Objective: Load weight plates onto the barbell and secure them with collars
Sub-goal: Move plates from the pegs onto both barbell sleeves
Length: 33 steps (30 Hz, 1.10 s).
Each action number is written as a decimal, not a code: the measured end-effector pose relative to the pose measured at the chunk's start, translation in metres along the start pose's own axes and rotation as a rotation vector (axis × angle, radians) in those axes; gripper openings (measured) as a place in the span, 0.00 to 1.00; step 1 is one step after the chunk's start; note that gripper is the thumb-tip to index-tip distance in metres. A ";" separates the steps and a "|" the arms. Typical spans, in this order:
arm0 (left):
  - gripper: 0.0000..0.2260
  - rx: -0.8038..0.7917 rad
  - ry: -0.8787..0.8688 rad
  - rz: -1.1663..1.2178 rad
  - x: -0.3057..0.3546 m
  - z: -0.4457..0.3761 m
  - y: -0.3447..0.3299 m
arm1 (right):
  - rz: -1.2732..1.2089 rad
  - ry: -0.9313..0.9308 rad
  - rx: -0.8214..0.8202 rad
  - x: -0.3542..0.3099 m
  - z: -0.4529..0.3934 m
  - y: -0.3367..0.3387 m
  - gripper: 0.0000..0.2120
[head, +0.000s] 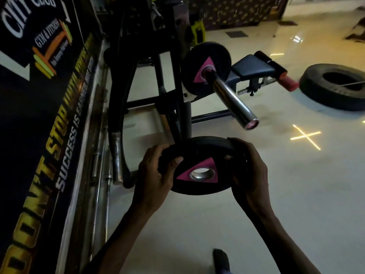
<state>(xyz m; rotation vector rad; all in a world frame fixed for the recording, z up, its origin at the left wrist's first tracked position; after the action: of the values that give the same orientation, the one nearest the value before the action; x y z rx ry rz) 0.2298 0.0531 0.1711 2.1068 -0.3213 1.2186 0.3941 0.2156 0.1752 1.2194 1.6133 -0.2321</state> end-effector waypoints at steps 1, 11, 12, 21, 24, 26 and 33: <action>0.21 0.002 -0.016 0.011 0.010 -0.007 -0.010 | 0.012 0.010 0.006 0.002 -0.007 0.013 0.18; 0.19 0.087 -0.050 0.029 0.065 -0.071 -0.113 | 0.017 0.115 0.042 0.047 -0.092 0.104 0.22; 0.18 0.099 -0.045 0.021 0.066 -0.075 -0.121 | 0.028 0.114 0.033 0.053 -0.099 0.108 0.21; 0.25 0.135 0.029 -0.039 0.067 -0.097 -0.150 | -0.054 0.129 -0.058 0.095 -0.139 0.113 0.21; 0.23 0.196 0.048 -0.058 0.066 -0.106 -0.153 | -0.088 0.162 -0.069 0.099 -0.153 0.107 0.20; 0.20 0.227 0.061 -0.074 0.064 -0.114 -0.155 | -0.089 0.167 -0.085 0.103 -0.164 0.103 0.19; 0.29 0.175 -0.104 -0.216 0.058 -0.135 -0.182 | 0.007 0.310 -0.145 0.116 -0.184 0.088 0.22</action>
<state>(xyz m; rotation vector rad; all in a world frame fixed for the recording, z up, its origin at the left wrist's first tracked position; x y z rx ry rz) 0.2632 0.2835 0.1870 2.2916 -0.0302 1.0454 0.3601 0.4464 0.1963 1.1908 1.8556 0.0829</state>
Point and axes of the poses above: each hand's wrist, its own z-axis away from the middle knuckle, its own y-axis out of the back of the hand, x = y × z, the point moved 2 cm from there along -z, towards the middle knuckle, and after that the axes turned 5 degrees about -x, right-handed, at the moved point
